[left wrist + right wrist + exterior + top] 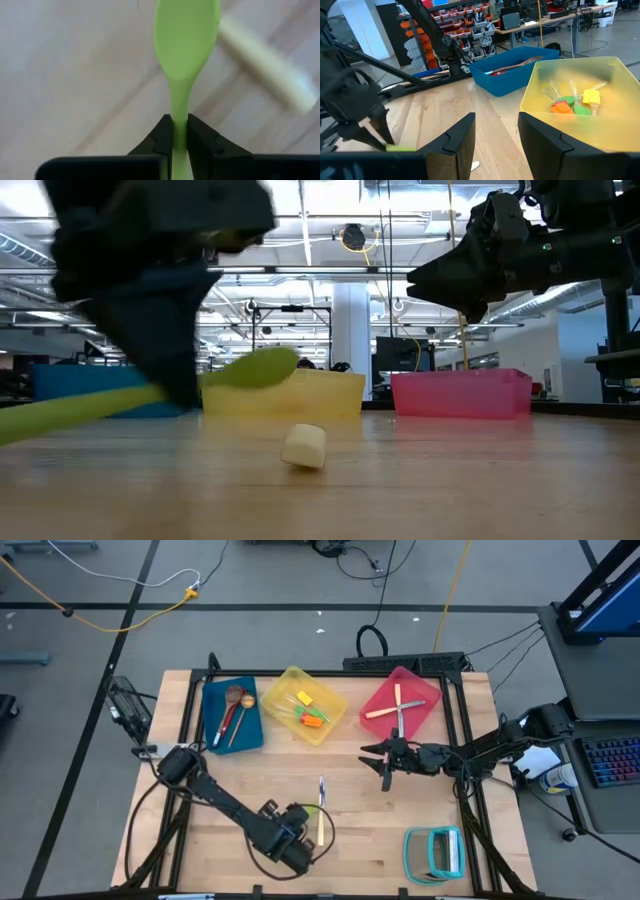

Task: Pick & Place Kitchen Items
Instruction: Put the green serving spoon into the blue bin, then put the yellow table knife into the red bin

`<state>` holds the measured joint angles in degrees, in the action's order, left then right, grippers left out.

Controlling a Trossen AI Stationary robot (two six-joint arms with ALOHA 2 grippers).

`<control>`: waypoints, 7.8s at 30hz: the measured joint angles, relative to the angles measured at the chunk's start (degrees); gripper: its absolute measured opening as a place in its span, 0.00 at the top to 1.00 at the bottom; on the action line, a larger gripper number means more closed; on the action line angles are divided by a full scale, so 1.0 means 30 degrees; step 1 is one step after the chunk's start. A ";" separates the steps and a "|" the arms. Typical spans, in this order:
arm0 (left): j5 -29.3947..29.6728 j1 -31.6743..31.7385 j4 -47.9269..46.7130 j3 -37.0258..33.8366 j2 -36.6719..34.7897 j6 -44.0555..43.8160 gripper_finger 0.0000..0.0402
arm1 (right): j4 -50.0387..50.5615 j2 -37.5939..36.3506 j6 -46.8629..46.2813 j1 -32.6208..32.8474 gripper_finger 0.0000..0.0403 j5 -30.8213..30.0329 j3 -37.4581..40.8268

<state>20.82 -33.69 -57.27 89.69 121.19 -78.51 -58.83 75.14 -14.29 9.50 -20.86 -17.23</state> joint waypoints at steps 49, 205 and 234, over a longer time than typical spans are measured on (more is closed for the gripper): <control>0.5231 1.4955 -1.0801 -0.0613 -0.5480 0.5080 0.91 | 0.4129 -0.0004 -0.3150 0.1234 0.65 0.0036 0.0000; 0.0420 0.3051 0.3184 0.2296 0.2653 0.2678 0.68 | 0.3257 0.0001 -0.3530 -0.0010 0.65 -0.0022 0.1654; 0.3739 0.3580 -0.1424 0.2257 0.2692 0.3632 1.00 | 0.3271 -0.0003 -0.3523 -0.0013 0.65 -0.0007 0.1647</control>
<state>32.03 -22.95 -61.54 96.47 129.26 -67.61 -49.01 75.14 -24.86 9.46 -20.88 -12.29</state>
